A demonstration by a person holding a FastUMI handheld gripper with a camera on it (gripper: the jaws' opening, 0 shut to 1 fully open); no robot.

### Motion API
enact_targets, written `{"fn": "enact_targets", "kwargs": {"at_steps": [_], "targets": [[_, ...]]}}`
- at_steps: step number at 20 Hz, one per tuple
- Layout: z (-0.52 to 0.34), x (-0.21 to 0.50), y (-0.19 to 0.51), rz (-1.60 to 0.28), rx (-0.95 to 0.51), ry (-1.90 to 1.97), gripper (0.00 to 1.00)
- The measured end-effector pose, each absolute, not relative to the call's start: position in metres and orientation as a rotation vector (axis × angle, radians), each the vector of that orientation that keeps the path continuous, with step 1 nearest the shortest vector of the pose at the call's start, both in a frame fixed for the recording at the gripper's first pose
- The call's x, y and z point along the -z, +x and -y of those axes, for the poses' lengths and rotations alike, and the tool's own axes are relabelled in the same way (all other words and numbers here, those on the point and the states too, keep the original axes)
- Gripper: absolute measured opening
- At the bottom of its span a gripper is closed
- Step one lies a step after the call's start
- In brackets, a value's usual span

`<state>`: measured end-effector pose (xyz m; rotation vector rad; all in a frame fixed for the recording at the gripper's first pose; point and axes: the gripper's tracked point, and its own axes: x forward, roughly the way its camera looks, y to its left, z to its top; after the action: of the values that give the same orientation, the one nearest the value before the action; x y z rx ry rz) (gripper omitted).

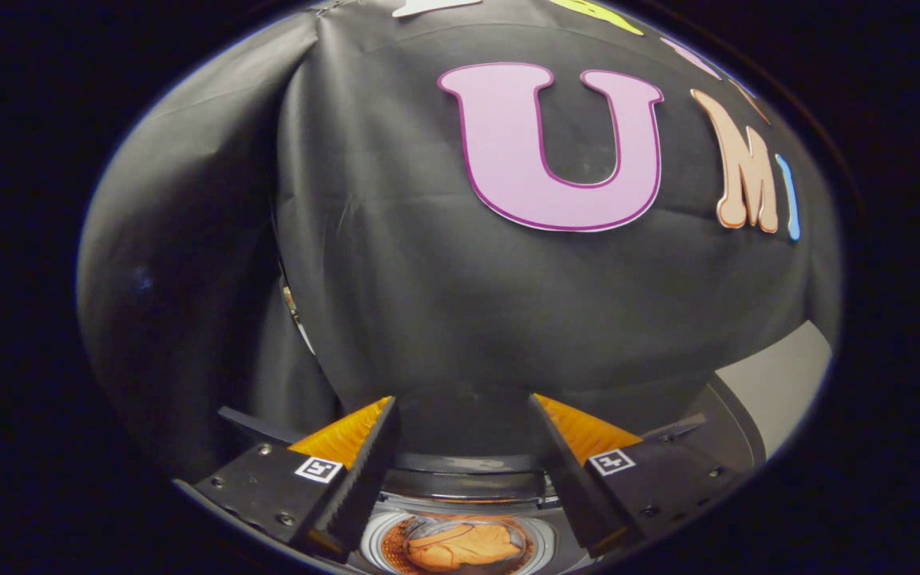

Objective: Put the clothes into the washing machine and then close the washing machine lid.

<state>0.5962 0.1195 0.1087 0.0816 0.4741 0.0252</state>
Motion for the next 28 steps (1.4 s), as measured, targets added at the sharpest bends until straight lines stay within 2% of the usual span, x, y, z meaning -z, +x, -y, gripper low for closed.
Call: {"fn": "enact_targets", "kwargs": {"at_steps": [22,25,28], "targets": [[-0.123,-0.109,0.605,-0.472,-0.120,0.133,0.92],[-0.125,-0.086,0.594,-0.560,-0.132,0.136,0.92],[-0.137,-0.087,0.578,-0.524,-0.184,0.161,0.92]]}}
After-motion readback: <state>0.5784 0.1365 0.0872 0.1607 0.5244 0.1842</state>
